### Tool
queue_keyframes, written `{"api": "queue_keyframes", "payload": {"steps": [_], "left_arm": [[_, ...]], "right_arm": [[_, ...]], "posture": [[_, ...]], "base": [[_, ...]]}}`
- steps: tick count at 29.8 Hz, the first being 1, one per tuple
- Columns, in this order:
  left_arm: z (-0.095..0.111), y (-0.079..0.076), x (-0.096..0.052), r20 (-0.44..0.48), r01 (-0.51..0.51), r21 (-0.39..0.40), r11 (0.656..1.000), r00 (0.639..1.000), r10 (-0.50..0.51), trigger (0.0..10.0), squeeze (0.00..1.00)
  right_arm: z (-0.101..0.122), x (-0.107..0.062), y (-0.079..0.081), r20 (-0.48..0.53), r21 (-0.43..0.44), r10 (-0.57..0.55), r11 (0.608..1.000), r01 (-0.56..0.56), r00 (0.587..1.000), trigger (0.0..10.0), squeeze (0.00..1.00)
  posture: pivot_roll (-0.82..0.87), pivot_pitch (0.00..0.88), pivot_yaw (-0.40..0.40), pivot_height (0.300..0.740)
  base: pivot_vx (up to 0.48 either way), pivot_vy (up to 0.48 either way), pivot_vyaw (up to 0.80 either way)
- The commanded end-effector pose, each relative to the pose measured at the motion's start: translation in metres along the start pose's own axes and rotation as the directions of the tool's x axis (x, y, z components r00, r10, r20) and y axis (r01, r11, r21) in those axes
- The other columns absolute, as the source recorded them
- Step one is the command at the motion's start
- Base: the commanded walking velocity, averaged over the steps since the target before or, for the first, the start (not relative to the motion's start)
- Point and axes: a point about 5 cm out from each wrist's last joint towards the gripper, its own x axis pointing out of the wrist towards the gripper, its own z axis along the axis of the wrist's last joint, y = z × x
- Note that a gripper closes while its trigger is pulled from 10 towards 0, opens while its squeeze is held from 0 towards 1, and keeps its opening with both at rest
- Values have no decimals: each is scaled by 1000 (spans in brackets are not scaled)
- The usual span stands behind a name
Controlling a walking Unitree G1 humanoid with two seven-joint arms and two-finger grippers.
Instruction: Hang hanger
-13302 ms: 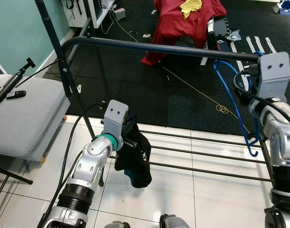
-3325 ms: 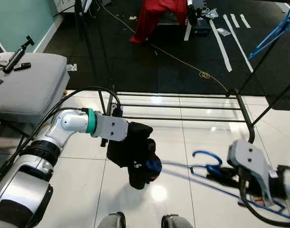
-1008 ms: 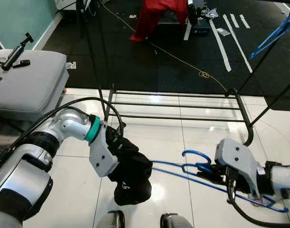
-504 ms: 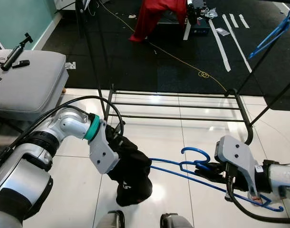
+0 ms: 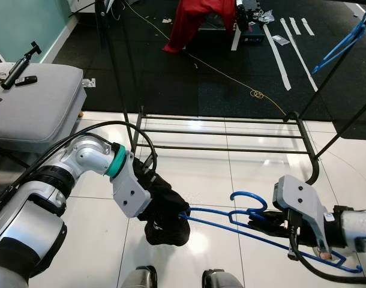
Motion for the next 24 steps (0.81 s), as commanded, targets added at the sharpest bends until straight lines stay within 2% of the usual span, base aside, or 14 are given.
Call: {"api": "queue_keyframes", "payload": {"steps": [1,14,19,24], "left_arm": [[2,2,1,11,5,5,1000,1000,-6,10000,0],[3,8,0,21,-9,-28,1000,1000,10,10000,0],[2,7,0,12,3,-32,999,1000,-2,10000,0],[1,4,0,4,24,-52,998,1000,-24,10000,0]], "right_arm": [[-1,2,0,4,-8,-6,1000,6,1000,10000,0],[-9,17,2,-4,4,25,1000,-25,1000,10000,0],[-9,14,3,-6,7,35,999,-35,999,10000,0],[-10,3,6,-35,17,76,997,-76,996,10000,0]], "posture": [[-90,107,51,740],[-84,106,38,740],[-85,106,38,740],[-93,101,41,740]], "base": [[0,0,0],[0,0,0],[0,0,0],[0,0,0]]}}
